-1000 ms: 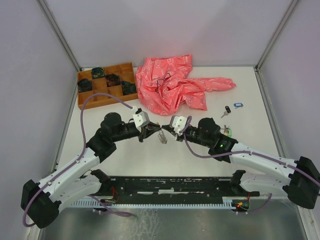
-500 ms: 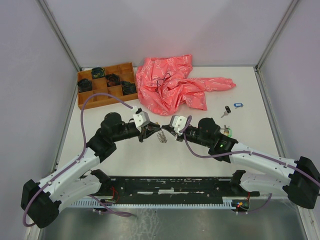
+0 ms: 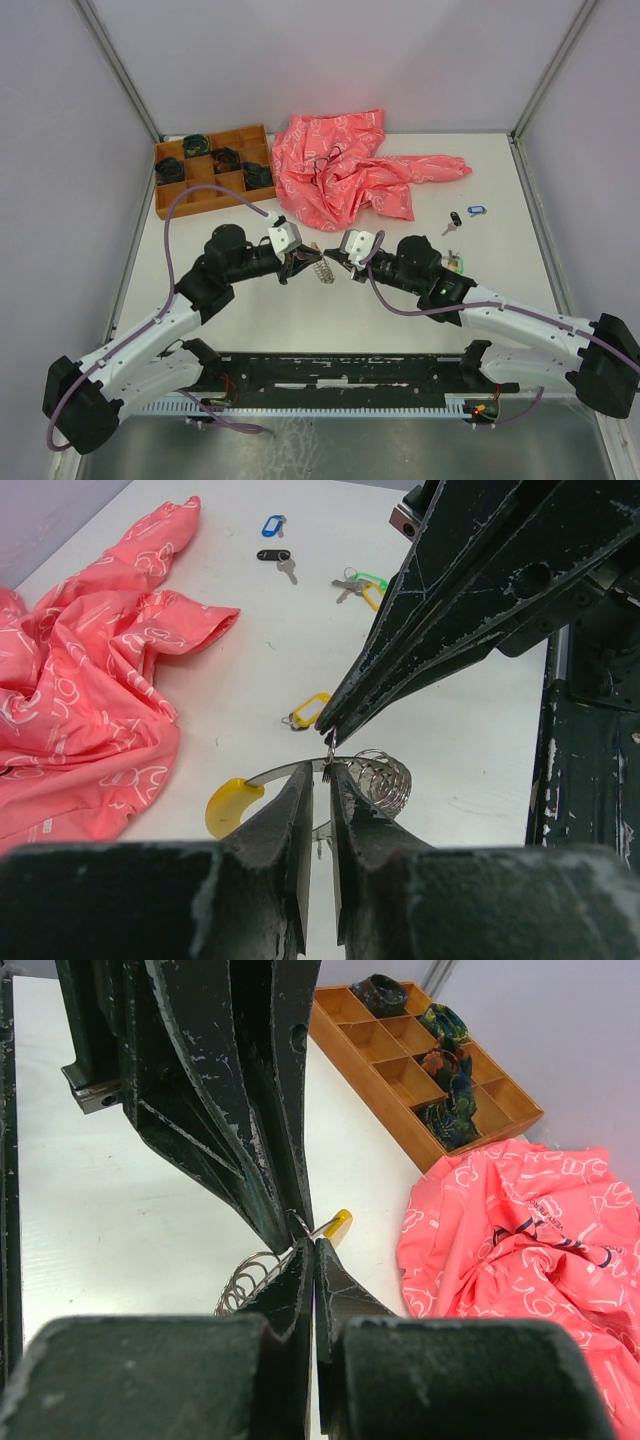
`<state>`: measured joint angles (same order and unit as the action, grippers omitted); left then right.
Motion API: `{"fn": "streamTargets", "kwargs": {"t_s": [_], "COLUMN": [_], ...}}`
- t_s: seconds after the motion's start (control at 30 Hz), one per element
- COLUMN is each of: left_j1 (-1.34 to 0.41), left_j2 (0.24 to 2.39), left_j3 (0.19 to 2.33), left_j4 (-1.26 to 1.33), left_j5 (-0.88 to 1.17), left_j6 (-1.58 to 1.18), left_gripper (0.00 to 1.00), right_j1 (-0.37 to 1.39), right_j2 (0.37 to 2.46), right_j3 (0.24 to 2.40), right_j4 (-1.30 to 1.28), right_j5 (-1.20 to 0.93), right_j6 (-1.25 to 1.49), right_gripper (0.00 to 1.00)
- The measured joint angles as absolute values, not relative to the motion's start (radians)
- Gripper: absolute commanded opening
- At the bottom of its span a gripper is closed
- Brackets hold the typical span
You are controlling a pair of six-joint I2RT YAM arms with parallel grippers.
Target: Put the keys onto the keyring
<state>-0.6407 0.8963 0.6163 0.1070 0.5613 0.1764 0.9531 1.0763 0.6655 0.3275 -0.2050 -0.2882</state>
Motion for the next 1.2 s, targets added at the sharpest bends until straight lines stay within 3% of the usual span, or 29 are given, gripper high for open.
{"fn": "streamTargets", "kwargs": {"t_s": [0.13, 0.37, 0.77, 0.93, 1.2], "left_j1": [-0.641, -0.641, -0.641, -0.641, -0.641], "left_j2": [0.897, 0.898, 0.899, 0.897, 0.879], "left_j3": [0.616, 0.616, 0.664, 0.706, 0.709], "left_j4": [0.112, 0.121, 0.04, -0.043, -0.129], "left_j5": [0.562, 0.582, 0.542, 0.494, 0.415], "left_j6": [0.176, 0.176, 0.186, 0.233, 0.281], "left_gripper": [0.18, 0.03, 0.03, 0.03, 0.03], "right_j1": [0.953, 0.953, 0.953, 0.953, 0.926], "right_j2": [1.076, 1.076, 1.064, 1.046, 1.093], "right_j3": [0.665, 0.666, 0.728, 0.782, 0.881], "right_j4": [0.327, 0.327, 0.207, 0.089, -0.187], "right_j5": [-0.205, -0.206, -0.189, -0.143, -0.002], "right_j6": [-0.287, -0.285, -0.272, -0.258, -0.196], "right_gripper": [0.01, 0.01, 0.33, 0.41, 0.44]}}
